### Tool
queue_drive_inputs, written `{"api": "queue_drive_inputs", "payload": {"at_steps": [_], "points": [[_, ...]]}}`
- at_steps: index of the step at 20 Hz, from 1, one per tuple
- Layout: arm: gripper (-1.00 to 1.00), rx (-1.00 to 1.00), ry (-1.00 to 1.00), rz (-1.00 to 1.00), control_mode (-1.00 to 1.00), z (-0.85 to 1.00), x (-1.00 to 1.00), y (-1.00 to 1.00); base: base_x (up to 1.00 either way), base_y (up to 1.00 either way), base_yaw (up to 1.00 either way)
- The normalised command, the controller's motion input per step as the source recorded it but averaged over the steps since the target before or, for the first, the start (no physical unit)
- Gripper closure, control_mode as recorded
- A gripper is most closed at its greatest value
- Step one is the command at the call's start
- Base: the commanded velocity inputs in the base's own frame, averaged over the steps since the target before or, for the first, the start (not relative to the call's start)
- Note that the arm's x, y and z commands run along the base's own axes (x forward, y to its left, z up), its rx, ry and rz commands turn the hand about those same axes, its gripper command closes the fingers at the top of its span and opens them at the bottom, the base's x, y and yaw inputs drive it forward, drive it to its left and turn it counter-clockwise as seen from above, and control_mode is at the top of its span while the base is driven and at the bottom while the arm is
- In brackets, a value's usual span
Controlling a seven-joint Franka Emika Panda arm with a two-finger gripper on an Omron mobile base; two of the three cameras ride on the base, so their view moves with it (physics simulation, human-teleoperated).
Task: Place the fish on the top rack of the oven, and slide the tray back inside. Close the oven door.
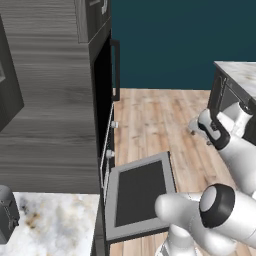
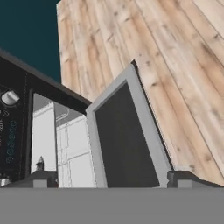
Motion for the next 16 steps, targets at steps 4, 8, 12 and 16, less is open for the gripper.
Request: {"api": "queue_drive_inputs", "payload": {"at_steps": [4,8,12,16], "points": [[-1.0,0.02,0.0,-0.31,-1.0,0.0,-0.05,0.03,0.0,0.0,0.0],[-1.0,0.08,0.0,-0.34,-1.0,0.0,0.0,0.0,0.0,0.0,0.0],[-1.0,0.11,0.0,-0.34,-1.0,0.0,0.0,0.0,0.0,0.0,0.0],[-1.0,0.15,0.0,-0.35,-1.0,0.0,0.0,0.0,0.0,0.0,0.0]]}}
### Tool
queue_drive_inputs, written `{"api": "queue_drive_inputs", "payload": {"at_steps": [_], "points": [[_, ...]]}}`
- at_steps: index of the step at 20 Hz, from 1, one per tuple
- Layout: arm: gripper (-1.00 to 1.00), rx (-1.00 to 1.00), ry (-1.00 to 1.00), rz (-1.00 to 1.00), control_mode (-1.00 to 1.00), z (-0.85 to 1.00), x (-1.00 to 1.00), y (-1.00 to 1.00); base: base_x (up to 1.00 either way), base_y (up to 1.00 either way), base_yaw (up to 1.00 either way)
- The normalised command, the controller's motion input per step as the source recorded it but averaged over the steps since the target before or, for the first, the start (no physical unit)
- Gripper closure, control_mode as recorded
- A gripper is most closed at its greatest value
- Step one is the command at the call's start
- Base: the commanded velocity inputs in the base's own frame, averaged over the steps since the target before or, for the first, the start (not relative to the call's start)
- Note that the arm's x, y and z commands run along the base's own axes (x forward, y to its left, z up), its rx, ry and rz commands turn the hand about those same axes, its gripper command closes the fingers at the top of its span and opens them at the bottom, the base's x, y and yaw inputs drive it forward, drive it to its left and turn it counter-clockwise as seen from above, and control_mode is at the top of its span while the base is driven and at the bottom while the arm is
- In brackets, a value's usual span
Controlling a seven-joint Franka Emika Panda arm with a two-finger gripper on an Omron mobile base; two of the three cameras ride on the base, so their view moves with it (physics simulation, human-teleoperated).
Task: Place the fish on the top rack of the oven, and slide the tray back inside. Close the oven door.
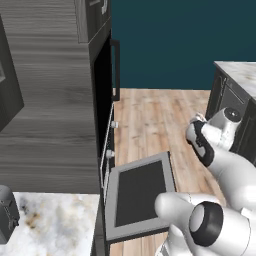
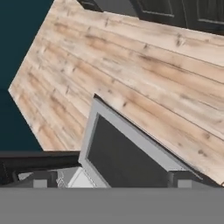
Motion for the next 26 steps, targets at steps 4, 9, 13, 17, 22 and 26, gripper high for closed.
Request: {"api": "queue_drive_inputs", "payload": {"at_steps": [4,9,13,17,22,26], "points": [[-1.0,0.18,0.0,-0.37,-1.0,0.0,0.0,0.0,0.0,0.0,0.0],[-1.0,0.18,0.0,-0.39,-1.0,0.0,0.0,0.0,0.0,0.0,0.0],[-1.0,0.21,-0.06,-0.27,-1.0,0.0,0.01,-0.04,0.0,0.0,0.0],[-1.0,0.29,-0.14,0.0,-1.0,-0.04,0.01,-0.41,0.0,0.0,0.0],[-1.0,0.41,-0.19,0.0,-1.0,-0.51,-0.05,-0.39,0.0,0.0,0.0],[-1.0,0.44,-0.02,0.03,-1.0,-0.33,0.08,-0.18,0.0,0.0,0.0]]}}
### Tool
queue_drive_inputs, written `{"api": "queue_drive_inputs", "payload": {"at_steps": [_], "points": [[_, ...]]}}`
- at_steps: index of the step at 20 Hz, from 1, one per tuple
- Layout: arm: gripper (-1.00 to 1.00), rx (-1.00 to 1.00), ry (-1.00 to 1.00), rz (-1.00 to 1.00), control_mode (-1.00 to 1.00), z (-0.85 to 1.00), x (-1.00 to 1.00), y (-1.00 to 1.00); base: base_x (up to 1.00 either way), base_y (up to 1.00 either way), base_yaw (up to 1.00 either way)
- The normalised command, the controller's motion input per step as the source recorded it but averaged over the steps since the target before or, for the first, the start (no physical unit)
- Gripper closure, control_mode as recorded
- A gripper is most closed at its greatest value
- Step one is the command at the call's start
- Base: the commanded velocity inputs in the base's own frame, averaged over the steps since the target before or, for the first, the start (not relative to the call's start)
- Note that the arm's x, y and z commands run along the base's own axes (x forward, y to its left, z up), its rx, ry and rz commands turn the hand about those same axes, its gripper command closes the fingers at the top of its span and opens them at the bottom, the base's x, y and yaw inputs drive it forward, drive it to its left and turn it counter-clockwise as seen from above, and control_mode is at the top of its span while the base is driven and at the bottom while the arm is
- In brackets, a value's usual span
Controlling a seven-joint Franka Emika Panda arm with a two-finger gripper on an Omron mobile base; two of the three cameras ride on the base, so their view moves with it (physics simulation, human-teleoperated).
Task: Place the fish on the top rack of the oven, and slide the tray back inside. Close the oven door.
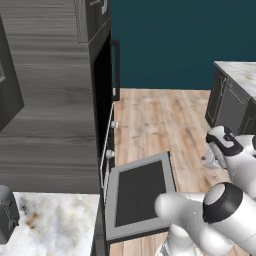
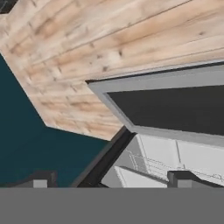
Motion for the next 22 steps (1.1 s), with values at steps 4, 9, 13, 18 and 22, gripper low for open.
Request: {"api": "queue_drive_inputs", "payload": {"at_steps": [4,9,13,18,22], "points": [[-1.0,0.32,0.08,0.08,-1.0,-0.07,0.27,-0.08,0.0,0.0,0.0],[-1.0,0.16,0.15,0.14,-1.0,0.0,0.09,-0.31,0.0,0.0,0.0],[-1.0,0.1,0.04,0.22,-1.0,-0.21,0.0,-0.29,0.0,0.0,0.0],[-1.0,0.08,-0.03,0.21,-1.0,-0.76,0.08,-0.02,0.0,0.0,0.0],[-1.0,0.08,-0.06,0.22,-1.0,-0.77,0.06,0.0,0.0,0.0,0.0]]}}
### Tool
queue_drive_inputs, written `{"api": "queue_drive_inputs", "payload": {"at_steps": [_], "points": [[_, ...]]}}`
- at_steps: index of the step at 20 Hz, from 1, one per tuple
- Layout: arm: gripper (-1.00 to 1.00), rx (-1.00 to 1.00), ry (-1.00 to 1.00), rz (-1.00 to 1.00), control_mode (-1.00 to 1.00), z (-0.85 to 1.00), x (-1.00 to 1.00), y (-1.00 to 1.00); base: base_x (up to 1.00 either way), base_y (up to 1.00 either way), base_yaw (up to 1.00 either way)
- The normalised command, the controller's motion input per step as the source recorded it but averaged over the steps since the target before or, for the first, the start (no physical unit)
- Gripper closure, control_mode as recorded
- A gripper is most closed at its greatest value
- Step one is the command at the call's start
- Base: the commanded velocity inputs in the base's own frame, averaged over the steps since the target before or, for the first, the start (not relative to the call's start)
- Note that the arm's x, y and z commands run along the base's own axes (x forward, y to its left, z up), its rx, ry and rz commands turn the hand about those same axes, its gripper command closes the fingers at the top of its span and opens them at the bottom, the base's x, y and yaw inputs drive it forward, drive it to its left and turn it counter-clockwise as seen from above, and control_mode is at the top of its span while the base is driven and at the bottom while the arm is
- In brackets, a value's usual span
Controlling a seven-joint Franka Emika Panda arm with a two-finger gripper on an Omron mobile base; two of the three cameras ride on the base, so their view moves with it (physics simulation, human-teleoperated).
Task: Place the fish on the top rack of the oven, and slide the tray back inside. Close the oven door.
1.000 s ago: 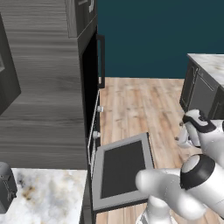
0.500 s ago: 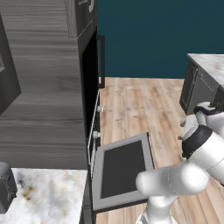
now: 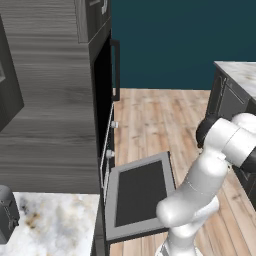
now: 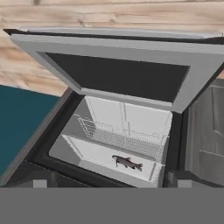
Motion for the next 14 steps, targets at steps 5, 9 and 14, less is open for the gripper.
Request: {"api": "queue_drive_inputs", "payload": {"at_steps": [5,9,14], "points": [[-1.0,0.08,-0.04,0.2,-1.0,-0.55,0.0,0.0,0.0,0.0,0.0],[-1.0,0.07,0.0,0.14,-1.0,-0.36,0.0,-0.08,0.0,0.0,0.0],[-1.0,0.09,0.0,0.14,-1.0,-0.47,0.01,-0.04,0.0,0.0,0.0]]}}
